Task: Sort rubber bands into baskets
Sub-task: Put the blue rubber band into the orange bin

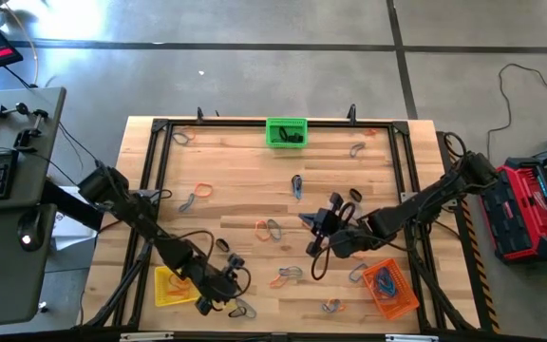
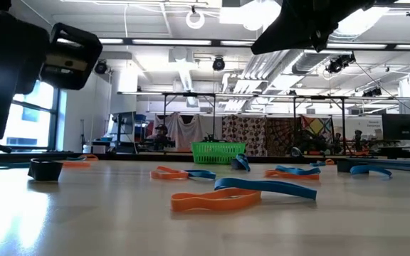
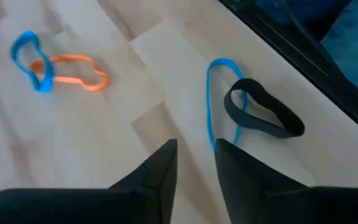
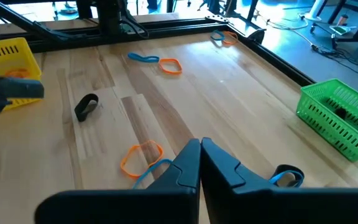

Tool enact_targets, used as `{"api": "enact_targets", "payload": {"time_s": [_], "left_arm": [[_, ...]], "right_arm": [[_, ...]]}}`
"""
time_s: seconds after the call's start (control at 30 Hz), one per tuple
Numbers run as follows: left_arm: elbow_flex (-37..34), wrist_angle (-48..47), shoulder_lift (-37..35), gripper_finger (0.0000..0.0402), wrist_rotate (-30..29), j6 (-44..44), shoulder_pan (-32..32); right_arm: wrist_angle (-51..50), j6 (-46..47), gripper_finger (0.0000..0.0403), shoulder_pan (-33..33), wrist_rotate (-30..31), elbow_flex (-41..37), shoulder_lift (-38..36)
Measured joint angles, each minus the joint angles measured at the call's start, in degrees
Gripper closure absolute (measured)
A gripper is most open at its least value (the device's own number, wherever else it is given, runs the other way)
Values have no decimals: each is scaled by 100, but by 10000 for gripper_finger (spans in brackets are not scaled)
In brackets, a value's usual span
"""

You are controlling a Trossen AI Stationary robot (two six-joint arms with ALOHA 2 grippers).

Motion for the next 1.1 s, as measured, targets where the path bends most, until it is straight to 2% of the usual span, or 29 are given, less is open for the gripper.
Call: {"api": "enact_targets", "payload": {"time_s": [0.27,0.5,0.8,0.93,1.1], "left_arm": [[290,-23,428,257,208,-96,4],[502,-18,786,254,548,-99,0],[547,-283,877,255,560,-52,0],[547,-293,877,277,563,-43,0],[545,-305,877,340,571,244,-39]], "right_arm": [[-67,4,403,4,-59,0,4],[-76,4,403,62,-162,0,4],[-107,-9,403,103,-156,0,4],[-107,-15,403,103,-131,0,4],[-141,-15,403,103,-129,0,4]]}}
